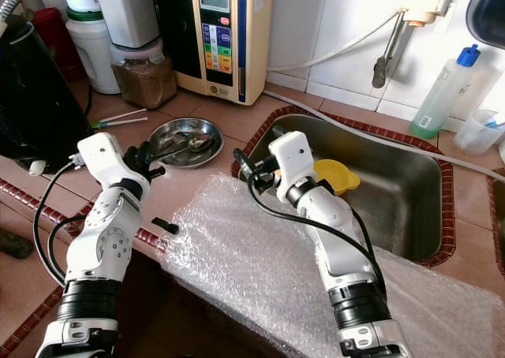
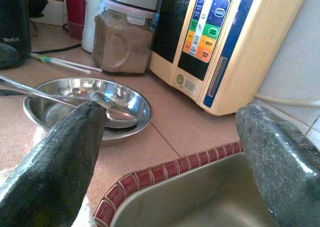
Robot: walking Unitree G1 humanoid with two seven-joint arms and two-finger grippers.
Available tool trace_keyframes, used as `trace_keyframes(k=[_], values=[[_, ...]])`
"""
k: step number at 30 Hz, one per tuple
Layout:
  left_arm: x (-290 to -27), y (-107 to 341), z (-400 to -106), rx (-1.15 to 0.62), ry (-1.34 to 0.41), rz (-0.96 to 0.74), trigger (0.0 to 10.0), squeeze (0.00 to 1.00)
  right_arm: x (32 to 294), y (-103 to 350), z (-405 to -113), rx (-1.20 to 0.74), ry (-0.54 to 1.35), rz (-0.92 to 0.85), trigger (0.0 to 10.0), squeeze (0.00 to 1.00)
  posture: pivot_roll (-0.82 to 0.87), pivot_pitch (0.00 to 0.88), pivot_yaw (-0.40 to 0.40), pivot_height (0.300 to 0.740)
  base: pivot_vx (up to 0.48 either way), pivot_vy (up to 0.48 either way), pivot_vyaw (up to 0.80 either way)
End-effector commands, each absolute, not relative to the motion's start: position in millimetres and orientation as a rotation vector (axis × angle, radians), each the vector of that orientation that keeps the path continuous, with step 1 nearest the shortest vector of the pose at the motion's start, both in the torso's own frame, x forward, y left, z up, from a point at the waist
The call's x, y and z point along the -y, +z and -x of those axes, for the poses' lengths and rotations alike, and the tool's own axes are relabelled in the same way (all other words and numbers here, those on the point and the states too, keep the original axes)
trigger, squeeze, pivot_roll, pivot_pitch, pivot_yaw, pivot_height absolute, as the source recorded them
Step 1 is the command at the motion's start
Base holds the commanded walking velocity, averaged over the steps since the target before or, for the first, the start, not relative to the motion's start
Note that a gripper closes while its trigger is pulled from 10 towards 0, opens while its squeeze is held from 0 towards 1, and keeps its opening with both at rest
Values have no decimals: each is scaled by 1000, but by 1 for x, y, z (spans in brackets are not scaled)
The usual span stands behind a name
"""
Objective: Kitchen organization
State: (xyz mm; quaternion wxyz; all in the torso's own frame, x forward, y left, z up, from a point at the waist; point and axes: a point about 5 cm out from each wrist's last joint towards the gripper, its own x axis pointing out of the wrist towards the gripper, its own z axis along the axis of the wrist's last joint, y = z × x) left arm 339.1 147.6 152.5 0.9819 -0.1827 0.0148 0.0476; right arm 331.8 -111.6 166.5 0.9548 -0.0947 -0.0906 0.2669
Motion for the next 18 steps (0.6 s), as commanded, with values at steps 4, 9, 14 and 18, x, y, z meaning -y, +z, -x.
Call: trace_keyframes(k=[4,9,14,18], values=[[-139,171,-341,57,32,320,0,0,113,170,-336,193,525,197,10000,0,91,0,26,740,0,0,0],[-127,181,-339,118,-49,285,0,0,114,171,-337,198,515,198,10000,0,91,0,25,740,0,0,0],[-125,189,-338,177,-93,274,0,0,115,172,-338,202,510,200,10000,0,91,0,23,740,0,0,0],[-131,200,-339,240,-88,250,0,0,116,172,-339,203,505,202,10000,0,94,0,20,740,0,0,0]])
